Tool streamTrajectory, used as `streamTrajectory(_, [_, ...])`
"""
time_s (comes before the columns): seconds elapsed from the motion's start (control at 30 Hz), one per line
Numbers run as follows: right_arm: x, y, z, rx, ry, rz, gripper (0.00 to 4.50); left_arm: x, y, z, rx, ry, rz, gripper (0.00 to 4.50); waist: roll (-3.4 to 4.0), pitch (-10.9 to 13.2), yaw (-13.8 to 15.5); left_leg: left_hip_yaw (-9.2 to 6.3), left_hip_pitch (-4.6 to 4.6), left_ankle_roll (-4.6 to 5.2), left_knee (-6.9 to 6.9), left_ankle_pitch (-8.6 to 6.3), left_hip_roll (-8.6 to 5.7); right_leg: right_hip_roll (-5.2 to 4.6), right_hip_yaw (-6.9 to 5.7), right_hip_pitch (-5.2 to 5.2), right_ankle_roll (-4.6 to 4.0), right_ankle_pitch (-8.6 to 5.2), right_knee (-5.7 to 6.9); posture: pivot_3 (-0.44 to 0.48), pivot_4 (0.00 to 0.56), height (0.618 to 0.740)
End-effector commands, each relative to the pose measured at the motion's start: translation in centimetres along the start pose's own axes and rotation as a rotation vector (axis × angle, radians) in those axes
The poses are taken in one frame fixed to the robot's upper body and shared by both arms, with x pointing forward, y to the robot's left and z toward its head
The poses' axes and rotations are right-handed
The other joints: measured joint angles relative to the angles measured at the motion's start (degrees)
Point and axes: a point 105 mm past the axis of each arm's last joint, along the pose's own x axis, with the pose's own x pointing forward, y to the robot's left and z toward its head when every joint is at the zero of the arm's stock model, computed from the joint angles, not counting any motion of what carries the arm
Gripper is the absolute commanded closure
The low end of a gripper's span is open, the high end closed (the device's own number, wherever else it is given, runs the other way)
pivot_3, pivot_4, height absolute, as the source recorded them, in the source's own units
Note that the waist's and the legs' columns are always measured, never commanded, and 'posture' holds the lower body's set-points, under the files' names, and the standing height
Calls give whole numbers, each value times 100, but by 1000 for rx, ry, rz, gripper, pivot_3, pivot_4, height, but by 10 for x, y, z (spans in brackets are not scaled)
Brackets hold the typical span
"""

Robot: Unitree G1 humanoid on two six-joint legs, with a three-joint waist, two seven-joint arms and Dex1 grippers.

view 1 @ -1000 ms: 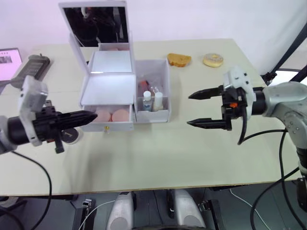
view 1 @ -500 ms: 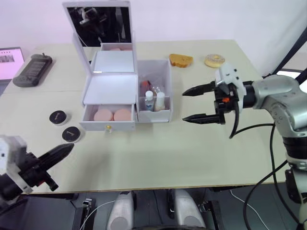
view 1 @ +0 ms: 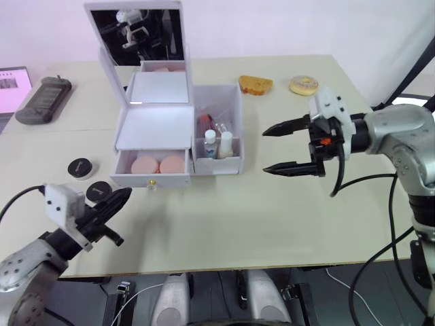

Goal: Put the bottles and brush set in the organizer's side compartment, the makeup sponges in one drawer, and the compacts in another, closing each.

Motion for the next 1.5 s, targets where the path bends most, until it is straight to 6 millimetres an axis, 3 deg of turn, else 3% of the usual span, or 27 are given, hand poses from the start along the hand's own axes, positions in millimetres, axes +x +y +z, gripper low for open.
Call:
streamTrajectory(0.03, [-7, 1, 14, -49, -21, -25, 0, 9, 0, 3, 31, -36, 19, 4484, -2, -1, 0, 0, -2, 0, 3, 0, 0, 0, 0, 0, 0, 0, 0, 0, 150, 740])
streamTrajectory(0.63, [-11, 1, 20, -58, -9, -55, 0, 59, 8, 10, 43, -120, 22, 4484, -2, -1, 3, 0, -1, 1, 7, 0, -2, -1, 0, 6, 3, 3, 2, 0, 150, 740])
streamTrajectory(0.97, [-13, 1, 19, -52, -1, -73, 0, 68, 27, 20, 94, -132, 64, 4484, -2, -1, 8, -3, 1, 1, 10, 1, -1, 2, 0, 6, 5, 3, 8, 0, 150, 740])
streamTrajectory(1.13, [-14, 0, 19, -53, 0, -80, 0, 72, 20, 22, 74, -144, 19, 4484, -2, -1, 8, -4, 2, 0, 11, 1, -1, 2, 0, 6, 5, 5, 13, 0, 150, 740])
streamTrajectory(1.33, [-14, 1, 18, -49, 1, -77, 0, 67, 11, 16, 31, -107, -22, 4484, -2, -1, 5, -4, 1, 0, 10, 1, -1, 2, 0, 6, 5, 5, 11, 0, 150, 740])
streamTrajectory(1.5, [-14, 3, 13, 2, -7, -42, 0, 39, 13, 12, -17, -62, -29, 4484, -1, 0, -26, -3, 0, 1, -1, 1, -1, 2, 1, 3, 7, 4, 2, 0, 150, 740])
